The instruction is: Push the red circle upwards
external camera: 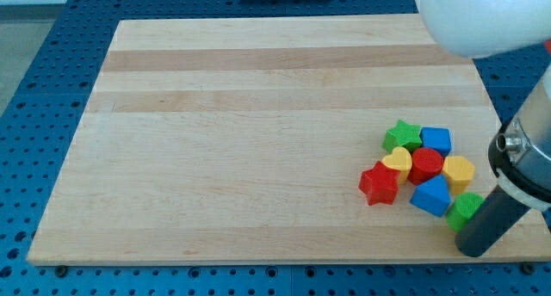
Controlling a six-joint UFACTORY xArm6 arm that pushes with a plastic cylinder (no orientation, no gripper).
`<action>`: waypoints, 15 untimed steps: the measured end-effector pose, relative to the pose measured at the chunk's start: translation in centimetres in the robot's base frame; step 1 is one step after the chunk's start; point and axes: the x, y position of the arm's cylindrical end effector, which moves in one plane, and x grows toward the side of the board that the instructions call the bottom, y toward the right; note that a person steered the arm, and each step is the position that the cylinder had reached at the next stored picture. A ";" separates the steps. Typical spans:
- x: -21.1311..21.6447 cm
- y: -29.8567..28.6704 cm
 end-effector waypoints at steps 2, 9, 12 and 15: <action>-0.8 -0.3; -3.9 -2.8; -6.5 -3.1; -10.1 -3.3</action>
